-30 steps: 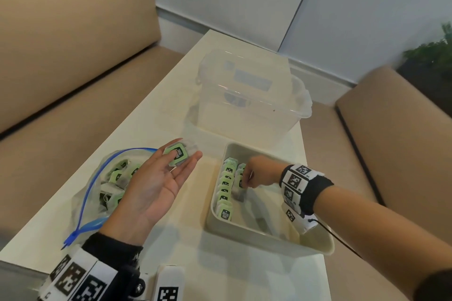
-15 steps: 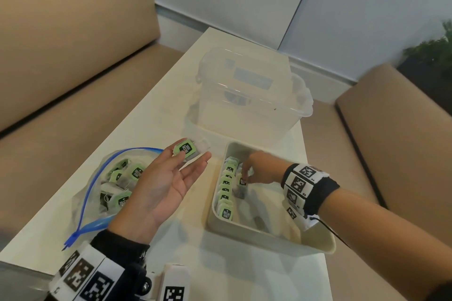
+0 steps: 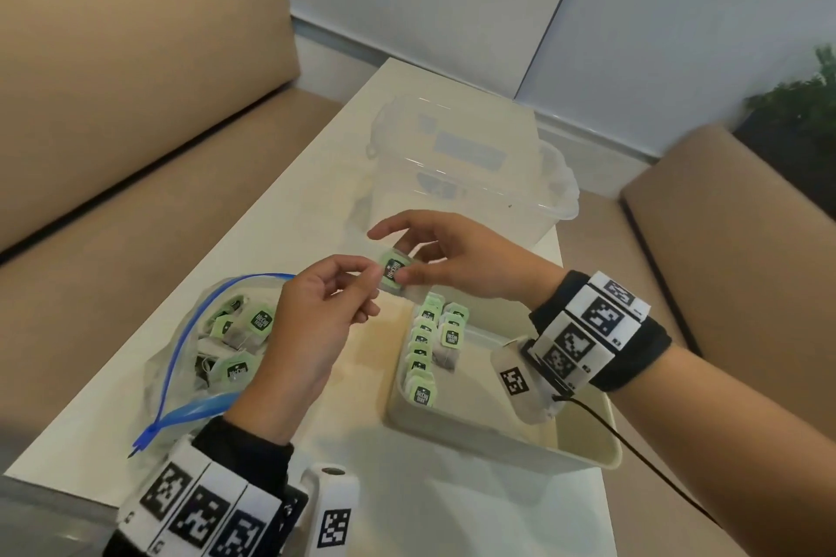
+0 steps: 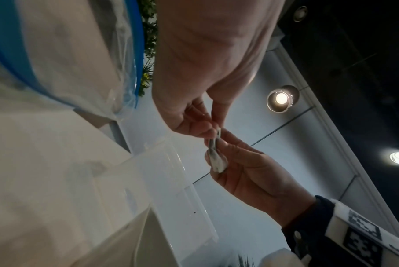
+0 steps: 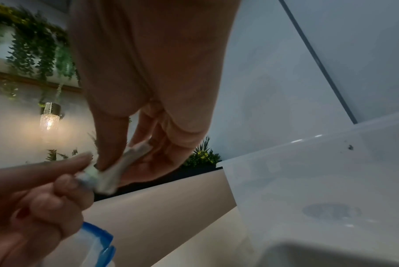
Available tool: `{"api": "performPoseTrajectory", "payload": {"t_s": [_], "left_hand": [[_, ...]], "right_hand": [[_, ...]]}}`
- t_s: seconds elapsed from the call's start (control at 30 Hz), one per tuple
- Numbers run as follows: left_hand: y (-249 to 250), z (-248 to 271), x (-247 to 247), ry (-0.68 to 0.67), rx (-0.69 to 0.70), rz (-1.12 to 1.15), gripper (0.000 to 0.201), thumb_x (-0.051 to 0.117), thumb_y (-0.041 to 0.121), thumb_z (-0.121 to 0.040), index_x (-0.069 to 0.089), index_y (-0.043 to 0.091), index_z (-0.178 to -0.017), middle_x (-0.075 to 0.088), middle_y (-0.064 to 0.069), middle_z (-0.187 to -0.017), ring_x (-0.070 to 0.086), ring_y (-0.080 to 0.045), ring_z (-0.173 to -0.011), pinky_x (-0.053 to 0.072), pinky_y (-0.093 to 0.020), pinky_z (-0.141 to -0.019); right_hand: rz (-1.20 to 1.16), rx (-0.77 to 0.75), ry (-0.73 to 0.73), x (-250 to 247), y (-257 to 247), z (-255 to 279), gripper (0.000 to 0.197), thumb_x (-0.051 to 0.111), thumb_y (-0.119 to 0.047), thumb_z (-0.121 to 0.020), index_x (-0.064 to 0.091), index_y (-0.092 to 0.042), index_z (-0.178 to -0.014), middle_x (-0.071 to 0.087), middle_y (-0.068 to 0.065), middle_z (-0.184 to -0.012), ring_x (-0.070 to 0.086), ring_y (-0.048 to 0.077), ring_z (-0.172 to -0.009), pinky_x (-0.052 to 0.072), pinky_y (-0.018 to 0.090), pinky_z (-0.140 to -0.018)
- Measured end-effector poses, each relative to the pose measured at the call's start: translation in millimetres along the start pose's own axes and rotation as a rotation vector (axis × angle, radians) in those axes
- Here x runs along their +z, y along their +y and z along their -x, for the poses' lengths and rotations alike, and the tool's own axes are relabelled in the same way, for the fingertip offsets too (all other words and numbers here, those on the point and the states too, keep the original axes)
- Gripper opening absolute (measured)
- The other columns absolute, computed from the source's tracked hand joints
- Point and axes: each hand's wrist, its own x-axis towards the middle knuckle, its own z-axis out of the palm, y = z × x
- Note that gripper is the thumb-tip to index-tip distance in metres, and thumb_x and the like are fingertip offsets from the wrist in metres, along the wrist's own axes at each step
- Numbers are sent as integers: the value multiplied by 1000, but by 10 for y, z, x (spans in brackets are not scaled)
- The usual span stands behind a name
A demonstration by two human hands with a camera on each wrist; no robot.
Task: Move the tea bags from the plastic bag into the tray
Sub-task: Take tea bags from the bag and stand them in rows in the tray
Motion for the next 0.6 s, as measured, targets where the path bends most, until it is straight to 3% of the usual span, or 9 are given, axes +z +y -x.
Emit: {"api": "performPoseTrajectory", "payload": {"t_s": [0.03, 0.1, 0.17, 0.2, 0.3, 0.4, 0.47, 0.6], "left_hand": [[3, -3, -12, 5, 38, -37, 3, 67, 13, -84, 67, 15, -82, 59, 7, -55, 53, -6, -50, 44, -15, -52], [11, -16, -30, 20, 102, -90, 4, 70, 16, -82, 68, 15, -78, 59, 10, -55, 50, -6, -50, 41, -14, -52], [28, -23, -28, 32, 161, -144, 7, 73, 20, -79, 69, 17, -74, 59, 11, -54, 49, -5, -49, 40, -14, -52], [36, -23, -24, 33, 188, -169, 8, 74, 21, -77, 69, 17, -72, 59, 11, -53, 48, -4, -49, 40, -13, -52], [53, -8, 17, 27, 230, -207, 11, 76, 22, -76, 68, 20, -69, 61, 14, -55, 49, -4, -52, 40, -13, -54], [61, 10, 53, 31, 208, -178, 10, 72, 25, -80, 67, 20, -73, 63, 15, -62, 53, -4, -55, 42, -12, -55], [81, 27, 65, -5, 154, -122, 11, 68, 31, -82, 67, 20, -82, 66, 16, -74, 60, -4, -65, 44, -12, -61], [103, 56, 88, -189, 102, -142, 36, 66, 52, -72, 69, 29, -101, 70, 11, -104, 63, -4, -97, 47, -23, -84]], "right_hand": [[-26, -3, -12, 13, -9, 28, 40, 68, -6, -84, 56, -13, -122, 61, -6, -95, 62, 1, -74, 54, 22, -73], [-55, -13, -10, 46, -14, 80, 36, 67, -5, -84, 57, -14, -118, 58, -9, -91, 61, 0, -67, 52, 18, -64], [-45, -22, 18, 83, 1, 118, 25, 66, -13, -86, 59, -17, -110, 62, 6, -91, 63, 21, -69, 55, 32, -62], [-47, -18, 38, 95, 3, 137, 19, 64, -17, -88, 59, -17, -106, 63, 10, -90, 62, 26, -69, 55, 34, -62], [-92, 19, 70, 106, 14, 190, 7, 60, -18, -90, 58, -17, -97, 67, 9, -84, 63, 13, -70, 55, 28, -66], [-12, -26, 100, 56, 23, 248, 3, 65, -18, -88, 64, -16, -90, 68, 3, -84, 62, 14, -78, 51, 29, -71], [30, -30, 152, -7, 20, 273, 2, 70, -21, -83, 69, -22, -85, 65, -7, -86, 60, 17, -82, 48, 24, -68], [28, -73, 220, -134, -32, 322, 5, 74, -23, -79, 73, -26, -83, 65, -1, -86, 56, 26, -81, 40, 14, -64]]}}
